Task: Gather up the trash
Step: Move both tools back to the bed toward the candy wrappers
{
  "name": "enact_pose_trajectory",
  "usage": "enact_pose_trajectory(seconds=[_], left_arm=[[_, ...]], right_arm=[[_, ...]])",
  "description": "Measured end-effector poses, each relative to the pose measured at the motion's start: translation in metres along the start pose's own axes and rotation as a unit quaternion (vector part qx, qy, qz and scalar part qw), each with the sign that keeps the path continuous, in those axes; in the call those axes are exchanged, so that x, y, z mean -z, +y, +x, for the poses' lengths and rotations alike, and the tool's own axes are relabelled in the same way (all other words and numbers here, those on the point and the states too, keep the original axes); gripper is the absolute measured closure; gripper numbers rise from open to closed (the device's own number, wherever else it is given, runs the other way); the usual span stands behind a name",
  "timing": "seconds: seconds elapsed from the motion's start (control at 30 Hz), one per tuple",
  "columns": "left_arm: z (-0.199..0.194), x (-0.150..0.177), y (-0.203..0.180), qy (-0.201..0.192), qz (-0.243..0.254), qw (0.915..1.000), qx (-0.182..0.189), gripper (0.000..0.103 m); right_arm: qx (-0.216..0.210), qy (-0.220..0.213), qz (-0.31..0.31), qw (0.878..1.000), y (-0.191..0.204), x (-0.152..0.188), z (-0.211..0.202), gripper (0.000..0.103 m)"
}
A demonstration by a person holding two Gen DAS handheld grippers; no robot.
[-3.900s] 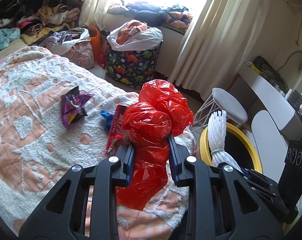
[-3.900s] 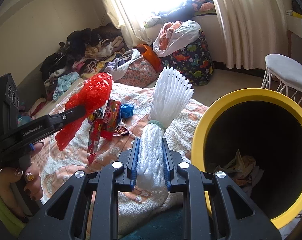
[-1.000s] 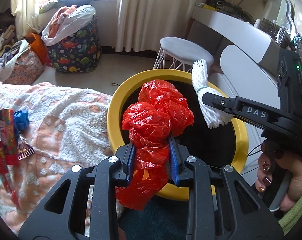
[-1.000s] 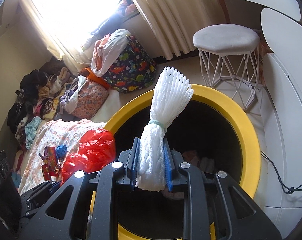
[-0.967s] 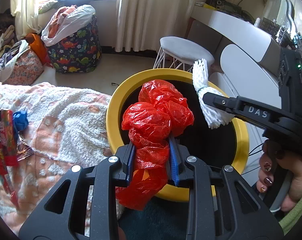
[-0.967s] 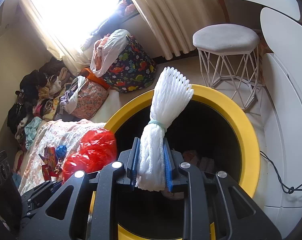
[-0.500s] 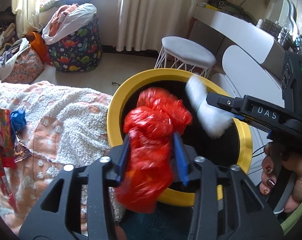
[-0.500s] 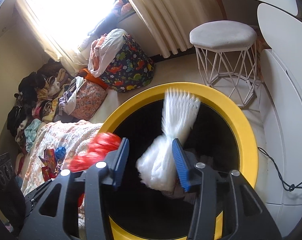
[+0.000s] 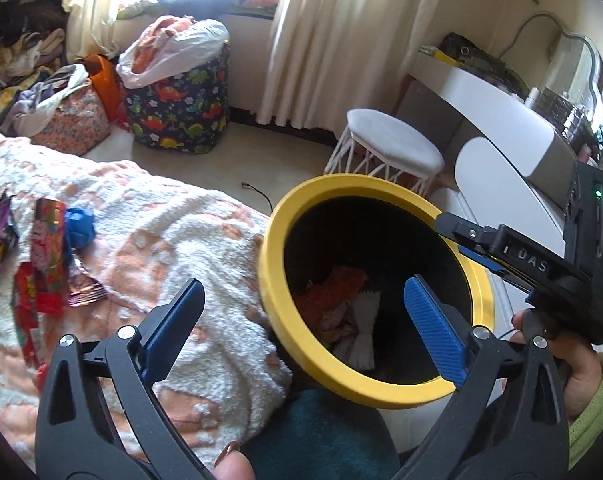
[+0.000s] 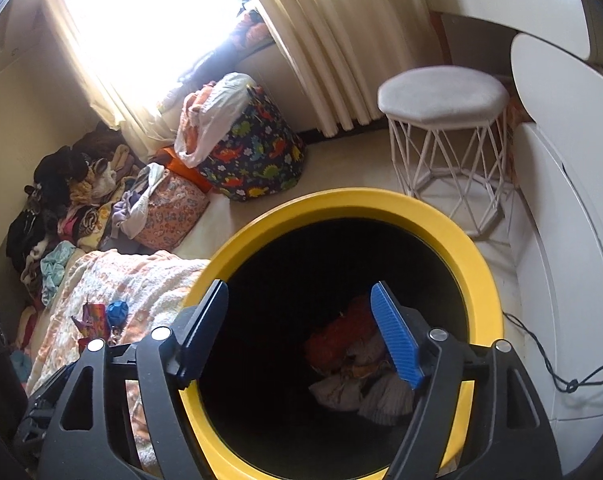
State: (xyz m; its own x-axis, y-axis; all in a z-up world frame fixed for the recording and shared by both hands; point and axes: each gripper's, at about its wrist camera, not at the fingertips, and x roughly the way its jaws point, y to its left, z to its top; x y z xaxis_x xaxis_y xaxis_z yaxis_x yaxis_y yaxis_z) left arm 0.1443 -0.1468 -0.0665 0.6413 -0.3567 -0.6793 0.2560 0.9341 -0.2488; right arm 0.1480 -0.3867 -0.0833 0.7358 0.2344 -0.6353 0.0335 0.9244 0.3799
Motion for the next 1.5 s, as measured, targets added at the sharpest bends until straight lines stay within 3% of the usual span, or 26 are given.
enact_pose_trajectory(seconds=[0.63,1.5], left_arm=[[-0.049,-0.011,0.025,-0.074,-0.016,0.996,-0.047,0.011],[-0.079,-0.007,0.079,-0.11,-0.073,0.9876,-0.085,0.011]], right_arm=[[-0.036,-0.061,-0.058,0.996,0.034,0.005,-0.024,0.025],[-0.07,-0.048,-0.126,0.988,0.094,0.035,-0.024,0.025]])
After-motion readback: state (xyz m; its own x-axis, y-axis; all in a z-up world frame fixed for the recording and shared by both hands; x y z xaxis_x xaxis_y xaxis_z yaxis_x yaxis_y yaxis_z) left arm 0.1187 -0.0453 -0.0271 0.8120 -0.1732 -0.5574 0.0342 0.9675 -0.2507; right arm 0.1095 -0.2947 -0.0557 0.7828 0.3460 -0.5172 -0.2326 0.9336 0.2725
